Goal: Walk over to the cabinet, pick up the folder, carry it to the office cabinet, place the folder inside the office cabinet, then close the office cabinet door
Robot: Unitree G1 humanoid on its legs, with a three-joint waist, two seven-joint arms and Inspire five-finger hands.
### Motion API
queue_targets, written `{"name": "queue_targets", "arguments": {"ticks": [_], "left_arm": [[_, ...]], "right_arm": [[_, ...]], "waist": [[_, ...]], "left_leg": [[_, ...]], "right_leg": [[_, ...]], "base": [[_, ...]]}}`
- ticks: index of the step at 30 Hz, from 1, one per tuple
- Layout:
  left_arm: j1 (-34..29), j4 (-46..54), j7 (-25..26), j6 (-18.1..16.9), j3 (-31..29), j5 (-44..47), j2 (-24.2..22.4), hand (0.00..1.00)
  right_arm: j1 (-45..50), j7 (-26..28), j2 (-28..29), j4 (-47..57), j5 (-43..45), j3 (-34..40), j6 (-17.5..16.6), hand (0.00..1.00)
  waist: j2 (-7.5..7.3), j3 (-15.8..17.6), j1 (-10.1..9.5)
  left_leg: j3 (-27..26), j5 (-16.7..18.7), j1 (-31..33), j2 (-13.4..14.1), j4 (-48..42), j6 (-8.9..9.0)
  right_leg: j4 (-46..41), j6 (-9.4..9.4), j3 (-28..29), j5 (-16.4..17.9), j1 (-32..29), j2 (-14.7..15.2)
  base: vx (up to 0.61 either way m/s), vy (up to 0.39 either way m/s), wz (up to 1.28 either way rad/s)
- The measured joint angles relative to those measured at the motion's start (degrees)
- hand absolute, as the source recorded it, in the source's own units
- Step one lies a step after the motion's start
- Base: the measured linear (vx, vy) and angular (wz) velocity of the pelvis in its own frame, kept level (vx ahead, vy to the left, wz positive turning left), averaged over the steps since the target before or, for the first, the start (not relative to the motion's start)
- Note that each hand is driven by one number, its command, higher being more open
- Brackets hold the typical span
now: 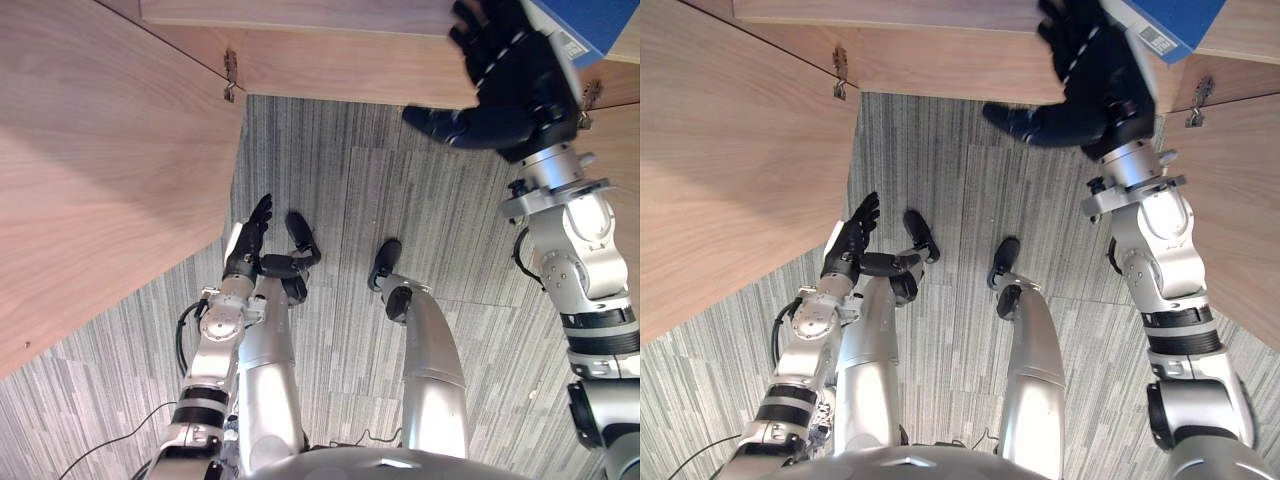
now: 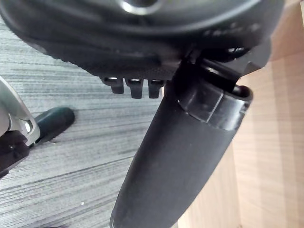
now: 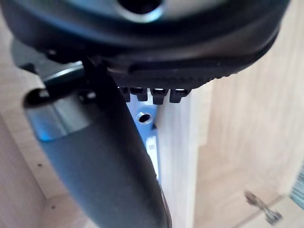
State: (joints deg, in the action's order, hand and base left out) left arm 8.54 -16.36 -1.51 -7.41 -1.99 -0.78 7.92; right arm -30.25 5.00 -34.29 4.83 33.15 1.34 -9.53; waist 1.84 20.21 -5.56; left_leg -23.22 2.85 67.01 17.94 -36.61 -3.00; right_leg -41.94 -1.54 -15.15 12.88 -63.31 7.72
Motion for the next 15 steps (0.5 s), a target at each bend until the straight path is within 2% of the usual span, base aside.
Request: {"name": "queue_targets", "arguments": {"ticks": [3,6,7,11,15], "left_arm": [[2.09,-1.90,1.17,0.06,-0.72,-1.06,-1.75,1.00],[3.34,-2.61,1.93,0.07,-0.75,-1.88,-2.40,1.00],[3.84,-3.33,2.34,0.07,-0.79,-2.16,-2.55,1.00],[4.28,-4.62,3.35,0.07,-0.82,-2.20,-2.77,1.00],[4.32,-6.20,4.08,0.14,-1.18,-2.23,-2.76,1.00]], "right_arm": [[-1.09,-5.57,2.79,1.89,-8.69,1.12,-0.73,1.00],[-1.67,-8.87,4.23,3.07,-15.43,1.11,-0.73,1.00],[-2.02,-9.81,4.84,3.08,-17.27,1.10,-0.73,0.00],[-4.43,-13.08,5.21,3.13,-24.50,0.75,-0.72,0.00],[-7.20,-14.12,4.08,3.11,-30.78,-1.70,-0.68,0.00]], "waist": [[0.00,0.00,0.11],[0.00,0.00,0.15],[0.00,0.00,0.16],[0.00,0.00,0.24],[0.00,0.00,0.24]], "left_leg": [[-0.18,0.03,-0.32,0.09,0.00,-0.01],[-0.33,0.05,-0.60,0.17,0.00,0.00],[-0.36,0.06,-0.78,0.19,0.01,0.02],[-0.36,0.06,-0.89,0.23,0.10,0.03],[-0.34,0.03,-0.93,0.21,0.41,0.06]], "right_leg": [[0.01,0.00,0.28,0.00,0.07,-0.12],[-0.03,0.00,0.47,0.00,0.15,-0.21],[-0.03,0.00,0.52,0.00,0.29,-0.24],[0.06,0.00,0.56,-0.02,0.37,-0.33],[0.41,0.00,0.49,-0.04,0.51,-0.44]], "base": [[0.00,0.000,-0.04],[0.00,0.000,-0.02],[0.00,0.000,0.00],[0.00,0.000,0.00],[0.00,0.000,0.00]]}}
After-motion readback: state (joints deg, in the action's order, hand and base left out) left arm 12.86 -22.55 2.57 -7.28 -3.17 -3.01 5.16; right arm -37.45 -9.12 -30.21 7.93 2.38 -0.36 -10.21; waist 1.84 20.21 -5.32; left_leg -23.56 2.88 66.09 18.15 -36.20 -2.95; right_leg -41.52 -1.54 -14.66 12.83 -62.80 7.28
